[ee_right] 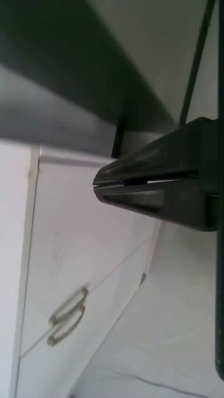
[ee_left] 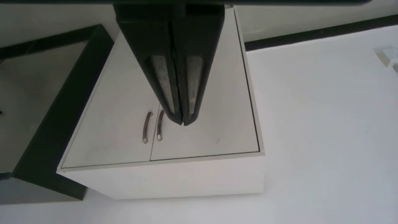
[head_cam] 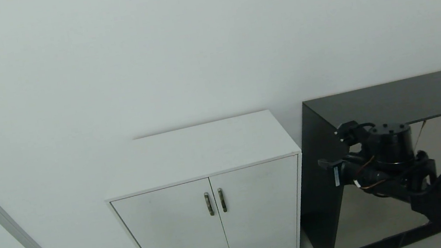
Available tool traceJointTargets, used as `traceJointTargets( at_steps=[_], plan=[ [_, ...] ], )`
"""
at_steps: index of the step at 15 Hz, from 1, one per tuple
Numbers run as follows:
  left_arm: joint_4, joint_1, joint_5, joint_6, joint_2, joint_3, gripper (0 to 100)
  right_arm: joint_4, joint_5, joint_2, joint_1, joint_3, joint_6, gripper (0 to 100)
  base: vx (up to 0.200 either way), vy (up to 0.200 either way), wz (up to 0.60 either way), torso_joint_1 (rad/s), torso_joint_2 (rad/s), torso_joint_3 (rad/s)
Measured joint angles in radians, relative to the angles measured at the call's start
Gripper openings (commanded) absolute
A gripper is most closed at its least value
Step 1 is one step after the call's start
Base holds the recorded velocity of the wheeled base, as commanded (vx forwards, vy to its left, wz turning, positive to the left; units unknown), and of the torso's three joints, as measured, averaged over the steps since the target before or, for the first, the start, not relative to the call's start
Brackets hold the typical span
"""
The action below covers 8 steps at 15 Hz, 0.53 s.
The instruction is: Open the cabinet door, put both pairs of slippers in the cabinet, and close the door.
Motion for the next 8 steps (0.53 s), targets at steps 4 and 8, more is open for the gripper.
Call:
traceJointTargets(
  at_steps=[4, 8],
  plan=[
    [0.000, 0.000, 0.000, 0.000, 0.000, 0.000, 0, 0.001, 0.003, -0.209, -0.116, 0.186, -0.043, 0, 0.000, 0.000, 0.00, 0.000, 0.00, 0.000],
    [0.000, 0.000, 0.000, -0.002, 0.000, 0.000, 0, 0.006, 0.049, -0.417, -0.248, 0.365, -0.066, 0, 0.000, 0.000, 0.00, 0.000, 0.00, 0.000]
  ],
)
